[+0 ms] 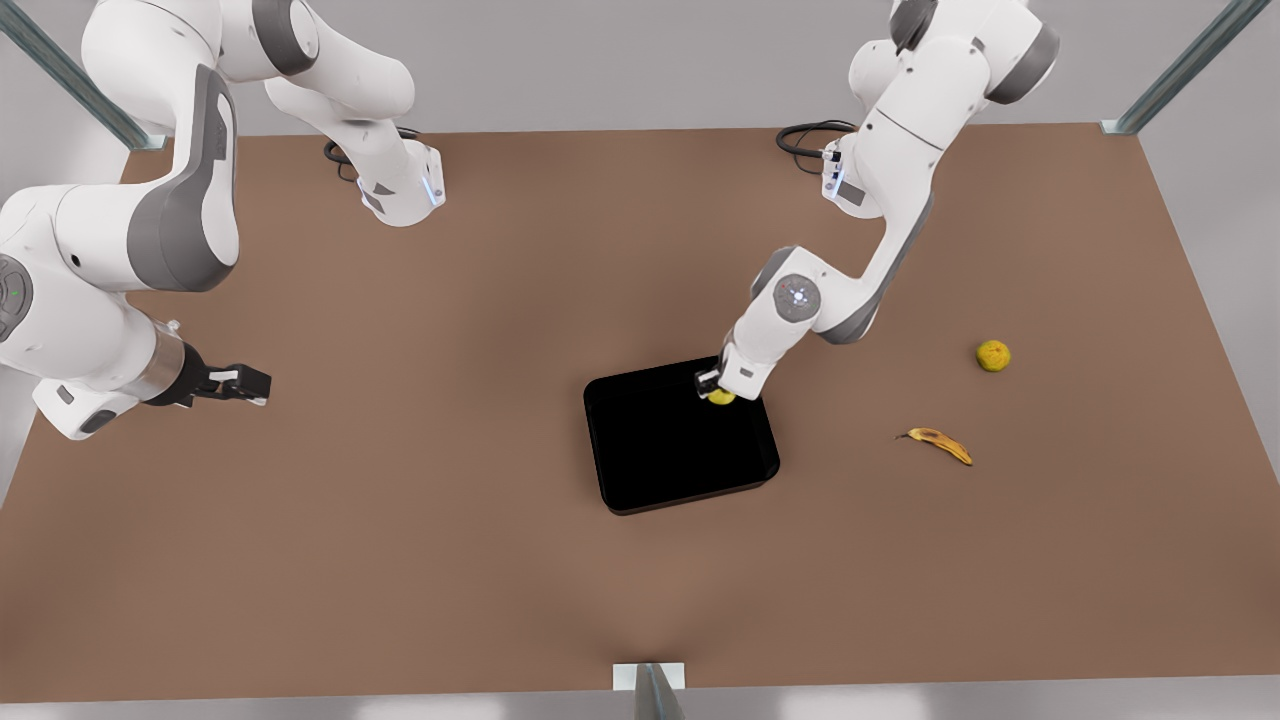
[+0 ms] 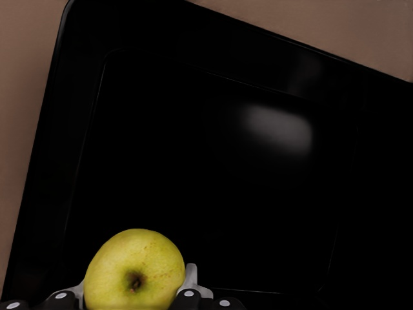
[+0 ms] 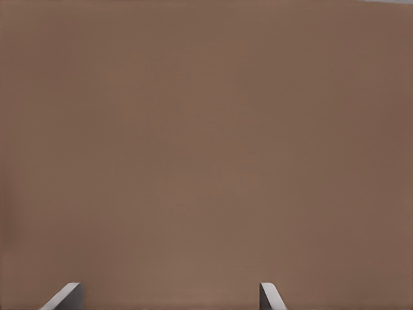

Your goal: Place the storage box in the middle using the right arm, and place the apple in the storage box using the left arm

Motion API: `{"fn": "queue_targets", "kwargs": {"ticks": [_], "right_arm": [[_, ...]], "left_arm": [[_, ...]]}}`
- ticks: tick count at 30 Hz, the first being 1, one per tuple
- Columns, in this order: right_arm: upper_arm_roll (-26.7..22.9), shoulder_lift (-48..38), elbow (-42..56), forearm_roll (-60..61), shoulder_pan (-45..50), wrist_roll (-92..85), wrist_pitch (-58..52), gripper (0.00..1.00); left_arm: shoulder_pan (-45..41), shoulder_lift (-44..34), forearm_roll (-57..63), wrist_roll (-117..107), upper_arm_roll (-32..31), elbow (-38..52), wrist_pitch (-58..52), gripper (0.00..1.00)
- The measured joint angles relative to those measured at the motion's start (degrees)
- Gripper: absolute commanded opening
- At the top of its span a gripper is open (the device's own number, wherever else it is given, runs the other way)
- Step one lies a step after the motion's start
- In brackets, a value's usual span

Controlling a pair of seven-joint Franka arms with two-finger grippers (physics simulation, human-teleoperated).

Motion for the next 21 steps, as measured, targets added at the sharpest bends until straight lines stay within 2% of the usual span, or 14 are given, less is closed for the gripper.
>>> {"fn": "queue_targets", "kwargs": {"ticks": [1, 2, 9, 15, 19, 21], "right_arm": [[0.00, 0.00, 0.00, 0.05, 0.00, 0.00, 0.00, 1.00], [0.00, 0.00, 0.00, -0.01, 0.00, 0.00, 0.00, 1.00], [0.00, 0.00, 0.00, 0.03, 0.00, 0.00, -0.09, 1.00], [0.00, 0.00, 0.09, -0.04, 0.41, 0.58, -0.17, 1.00], [0.04, 0.00, 0.18, -0.04, 0.35, 0.61, -0.18, 1.00], [0.09, 0.00, 0.26, -0.04, 0.34, 0.62, -0.18, 1.00]], "left_arm": [[-0.80, 0.81, -0.52, 0.04, 0.00, 0.61, 0.10, 0.63], [-0.82, 1.10, -1.03, 0.23, 0.00, 1.11, 0.11, 1.00], [-0.43, -0.90, 6.07, -0.49, 0.17, 1.15, -1.04, 1.00], [7.72, -11.47, 9.20, 14.23, 0.47, 1.20, -16.31, 1.00], [10.36, -18.85, 9.29, 29.33, 7.93, 1.20, -22.69, 1.00], [10.58, -23.75, 7.52, 39.58, 12.93, 3.42, -31.04, 1.00]]}}
